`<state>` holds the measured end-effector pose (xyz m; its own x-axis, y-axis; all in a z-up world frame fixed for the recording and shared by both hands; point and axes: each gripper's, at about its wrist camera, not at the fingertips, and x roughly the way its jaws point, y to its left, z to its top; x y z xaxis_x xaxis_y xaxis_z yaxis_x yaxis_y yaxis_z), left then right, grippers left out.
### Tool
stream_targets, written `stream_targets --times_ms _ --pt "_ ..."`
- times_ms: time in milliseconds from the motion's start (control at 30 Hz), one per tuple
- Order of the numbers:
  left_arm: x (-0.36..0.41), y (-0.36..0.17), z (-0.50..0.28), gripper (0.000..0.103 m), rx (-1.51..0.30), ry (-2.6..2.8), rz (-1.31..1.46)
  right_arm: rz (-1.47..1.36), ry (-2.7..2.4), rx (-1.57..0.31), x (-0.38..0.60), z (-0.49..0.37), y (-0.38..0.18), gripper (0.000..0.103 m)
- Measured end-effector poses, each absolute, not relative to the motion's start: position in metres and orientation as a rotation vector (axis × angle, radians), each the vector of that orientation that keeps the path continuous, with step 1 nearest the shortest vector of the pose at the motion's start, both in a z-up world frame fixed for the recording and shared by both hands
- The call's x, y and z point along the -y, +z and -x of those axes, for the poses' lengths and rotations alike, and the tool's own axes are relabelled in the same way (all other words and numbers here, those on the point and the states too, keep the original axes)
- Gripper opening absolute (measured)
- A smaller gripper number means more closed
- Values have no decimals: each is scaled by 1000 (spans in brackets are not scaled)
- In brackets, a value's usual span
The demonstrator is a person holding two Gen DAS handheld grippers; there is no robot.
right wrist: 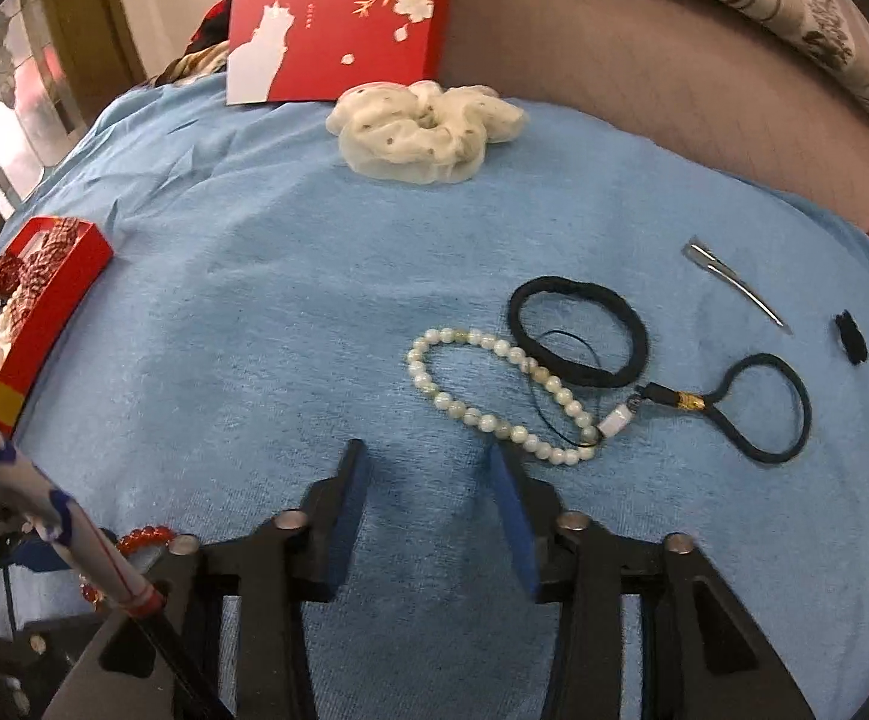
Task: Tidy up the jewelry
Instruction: 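Carry the red bead bracelet over the tray with the left tool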
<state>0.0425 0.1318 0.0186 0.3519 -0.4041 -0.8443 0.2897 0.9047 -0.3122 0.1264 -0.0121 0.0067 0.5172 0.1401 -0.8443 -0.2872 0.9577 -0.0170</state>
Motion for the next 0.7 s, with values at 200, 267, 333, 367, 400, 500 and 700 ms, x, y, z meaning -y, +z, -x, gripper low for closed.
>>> stream_targets --times_ms 200,267,333,367,400,500,700 --pt "-139 35 -36 7 -1093 -482 216 -17 266 -1023 40 -121 25 1" --pt "-151 52 -32 7 -1038 -511 278 -48 270 -1015 44 -116 32 1" --pt "-165 69 -26 7 -983 -518 309 -33 269 -997 41 -111 40 1" --pt "-169 73 -24 7 -966 -510 307 -7 260 -988 39 -110 43 1" --pt "-175 77 -22 7 -950 -500 308 23 255 -980 34 -110 44 2" --pt "-188 77 -18 7 -955 -475 324 72 257 -1000 22 -120 39 28" --pt "-195 69 -24 7 -969 -439 320 188 227 -1042 1 -145 13 37"
